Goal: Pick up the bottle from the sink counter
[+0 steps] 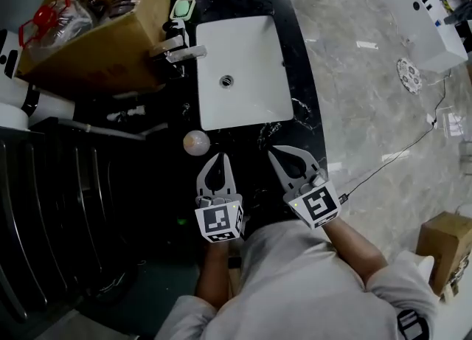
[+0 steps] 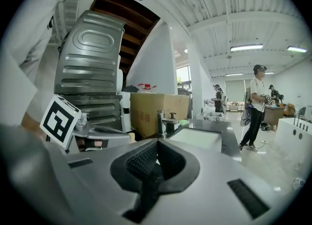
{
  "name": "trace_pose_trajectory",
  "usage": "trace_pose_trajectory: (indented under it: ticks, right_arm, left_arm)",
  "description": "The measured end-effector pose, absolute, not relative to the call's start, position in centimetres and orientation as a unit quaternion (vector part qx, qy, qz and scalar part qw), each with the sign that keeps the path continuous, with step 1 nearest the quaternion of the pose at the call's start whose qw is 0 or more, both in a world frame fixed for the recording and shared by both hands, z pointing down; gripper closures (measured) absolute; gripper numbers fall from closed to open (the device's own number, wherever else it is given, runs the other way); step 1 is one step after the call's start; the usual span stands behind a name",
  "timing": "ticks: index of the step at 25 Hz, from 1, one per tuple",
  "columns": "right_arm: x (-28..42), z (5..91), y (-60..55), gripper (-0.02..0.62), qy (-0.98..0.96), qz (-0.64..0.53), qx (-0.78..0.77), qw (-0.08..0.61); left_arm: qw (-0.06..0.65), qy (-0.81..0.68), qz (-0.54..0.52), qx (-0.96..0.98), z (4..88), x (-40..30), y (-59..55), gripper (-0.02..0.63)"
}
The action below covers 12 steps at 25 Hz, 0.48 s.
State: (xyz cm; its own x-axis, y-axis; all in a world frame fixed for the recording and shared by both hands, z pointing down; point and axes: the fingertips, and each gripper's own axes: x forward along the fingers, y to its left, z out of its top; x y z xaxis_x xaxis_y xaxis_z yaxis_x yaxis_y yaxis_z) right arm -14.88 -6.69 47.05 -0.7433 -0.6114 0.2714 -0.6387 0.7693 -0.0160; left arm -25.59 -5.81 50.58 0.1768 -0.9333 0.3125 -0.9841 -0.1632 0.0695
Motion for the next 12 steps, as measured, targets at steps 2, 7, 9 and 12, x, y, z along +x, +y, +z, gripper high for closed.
trace_pose_trajectory:
  ticks: [2,7,9,12]
  right_arm:
    - [-15.2,47.4,-6.5,0.586,-0.931,0.052,0.336,0.13]
    - [-15.8,47.5,-6.3,0.586,-0.931,0.049,0.335,0.138]
    - [-15.9,47.4,-6.5,0.586,-0.929,0.055,0.338,0.14]
    - [-16.1,47.5,-6.5,0.586,-0.924,0.075,0.348,0.137]
  left_arm:
    - [0.13,-0.635,0.104,0.755,51.2,-26.5,-6.0,0.592]
    - [0.138,-0.653,0.115,0.736,52.5,-29.4,-6.0,0.592]
    - [0.139,-0.66,0.115,0.729,52.7,-30.5,-6.0,0.592]
    - [0.133,-0.664,0.123,0.725,53.1,-31.5,-6.3,0.592]
